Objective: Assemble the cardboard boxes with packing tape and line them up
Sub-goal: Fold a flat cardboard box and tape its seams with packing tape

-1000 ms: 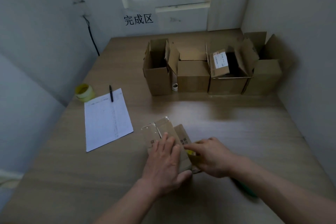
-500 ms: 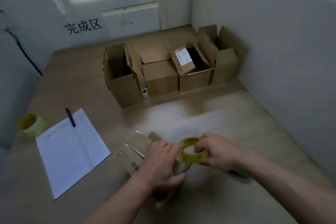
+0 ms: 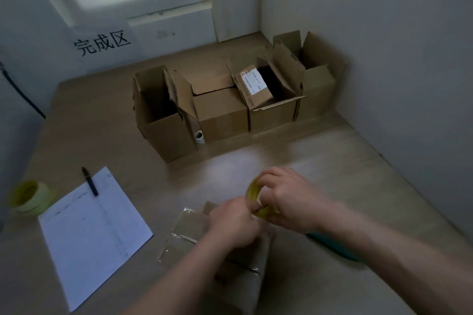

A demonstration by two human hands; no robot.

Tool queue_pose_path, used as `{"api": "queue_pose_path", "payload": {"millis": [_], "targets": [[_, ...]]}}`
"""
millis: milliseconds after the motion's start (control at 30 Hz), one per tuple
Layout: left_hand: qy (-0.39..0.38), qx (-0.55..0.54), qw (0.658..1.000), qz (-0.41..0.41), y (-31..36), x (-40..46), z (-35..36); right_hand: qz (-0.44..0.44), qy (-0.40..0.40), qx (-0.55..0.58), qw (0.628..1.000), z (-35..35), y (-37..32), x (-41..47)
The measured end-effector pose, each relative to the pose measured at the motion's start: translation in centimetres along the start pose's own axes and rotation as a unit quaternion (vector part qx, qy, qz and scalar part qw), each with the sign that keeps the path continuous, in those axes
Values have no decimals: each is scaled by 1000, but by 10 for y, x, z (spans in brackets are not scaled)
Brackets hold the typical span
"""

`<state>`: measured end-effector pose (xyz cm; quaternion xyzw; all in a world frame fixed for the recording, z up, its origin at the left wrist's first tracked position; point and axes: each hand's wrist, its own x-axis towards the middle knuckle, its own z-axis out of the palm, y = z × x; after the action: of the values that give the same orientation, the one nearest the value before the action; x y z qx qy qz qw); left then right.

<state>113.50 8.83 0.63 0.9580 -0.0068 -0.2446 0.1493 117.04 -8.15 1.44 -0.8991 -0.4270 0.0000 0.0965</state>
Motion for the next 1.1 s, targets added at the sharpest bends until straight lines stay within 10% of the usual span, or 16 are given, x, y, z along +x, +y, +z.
{"api": "queue_pose_path", "payload": {"millis": [167, 300, 633, 1100], "targets": [[41, -73, 996, -24, -7, 3, 2, 252, 164, 123, 946, 40, 15, -75], [54, -98, 993, -33, -5, 5, 2, 427, -92, 20, 899, 92, 15, -144], [45, -151, 987, -36, -8, 8, 1, 321, 161, 289, 887, 65, -13, -146], [82, -164, 982, -38, -1, -4, -1, 196, 58, 307, 929, 49, 14, -107]]}}
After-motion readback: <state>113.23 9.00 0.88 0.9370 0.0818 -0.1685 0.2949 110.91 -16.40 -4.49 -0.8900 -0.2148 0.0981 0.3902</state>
